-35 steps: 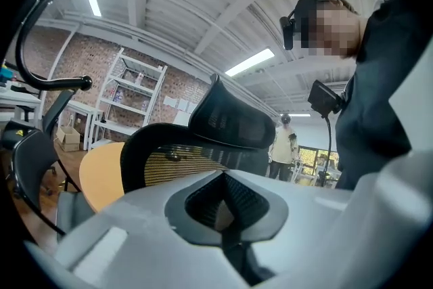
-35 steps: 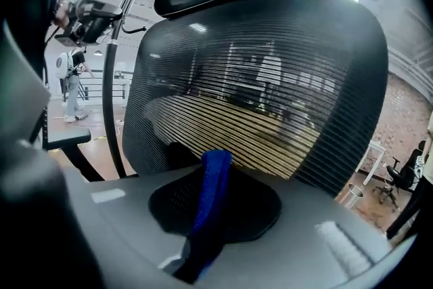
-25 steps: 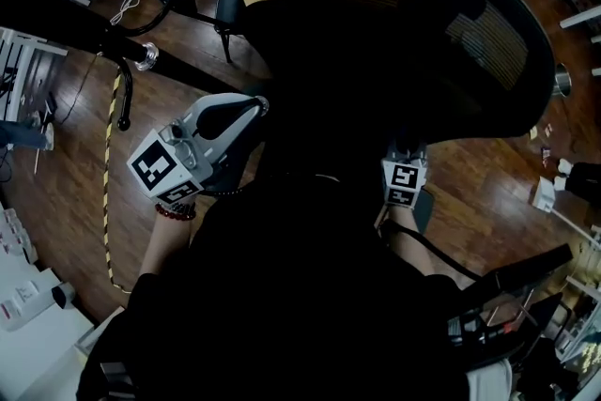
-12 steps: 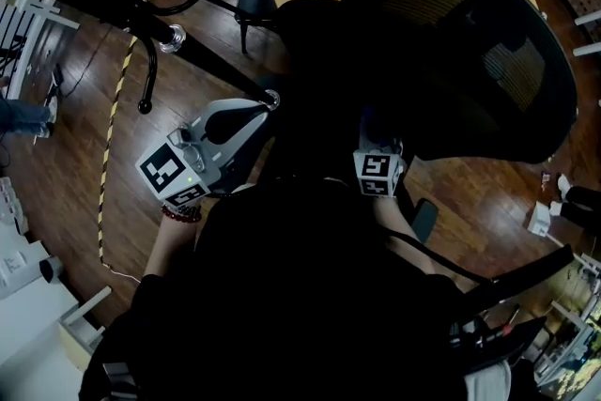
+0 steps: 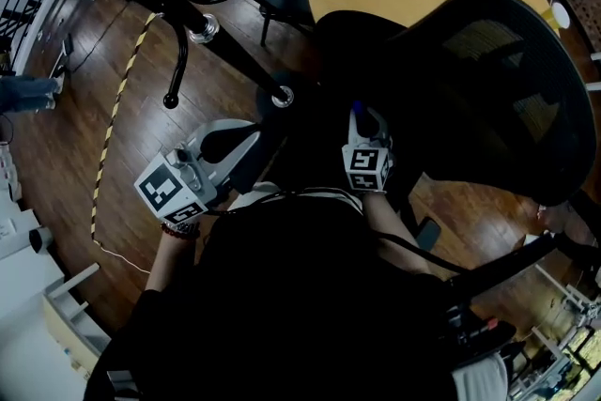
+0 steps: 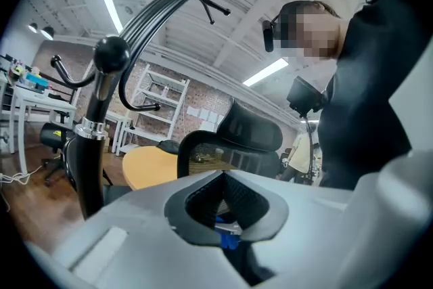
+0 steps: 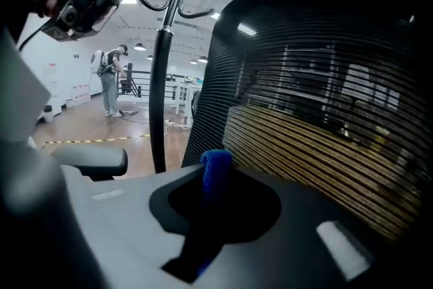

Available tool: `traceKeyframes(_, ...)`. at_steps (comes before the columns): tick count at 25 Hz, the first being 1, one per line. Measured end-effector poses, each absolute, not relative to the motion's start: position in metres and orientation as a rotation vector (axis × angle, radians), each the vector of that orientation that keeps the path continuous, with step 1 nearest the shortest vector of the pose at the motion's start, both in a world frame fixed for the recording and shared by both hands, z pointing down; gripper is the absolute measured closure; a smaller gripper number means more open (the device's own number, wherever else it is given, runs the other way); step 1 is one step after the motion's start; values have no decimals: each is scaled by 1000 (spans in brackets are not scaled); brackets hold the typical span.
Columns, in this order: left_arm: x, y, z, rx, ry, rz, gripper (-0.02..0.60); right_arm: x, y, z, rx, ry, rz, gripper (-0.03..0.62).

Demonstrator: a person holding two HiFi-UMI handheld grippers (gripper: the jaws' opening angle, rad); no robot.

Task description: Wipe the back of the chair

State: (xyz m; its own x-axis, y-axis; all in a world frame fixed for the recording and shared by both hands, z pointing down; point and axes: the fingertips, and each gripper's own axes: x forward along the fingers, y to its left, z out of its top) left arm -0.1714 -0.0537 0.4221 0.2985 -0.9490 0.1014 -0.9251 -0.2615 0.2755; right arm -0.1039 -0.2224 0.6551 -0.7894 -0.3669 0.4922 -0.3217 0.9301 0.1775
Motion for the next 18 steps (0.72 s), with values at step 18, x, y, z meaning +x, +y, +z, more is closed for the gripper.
traceKeyframes(18,-194,0,445,2204,-1738,-207,574,-176,-194,683,401,-2575,-28,554)
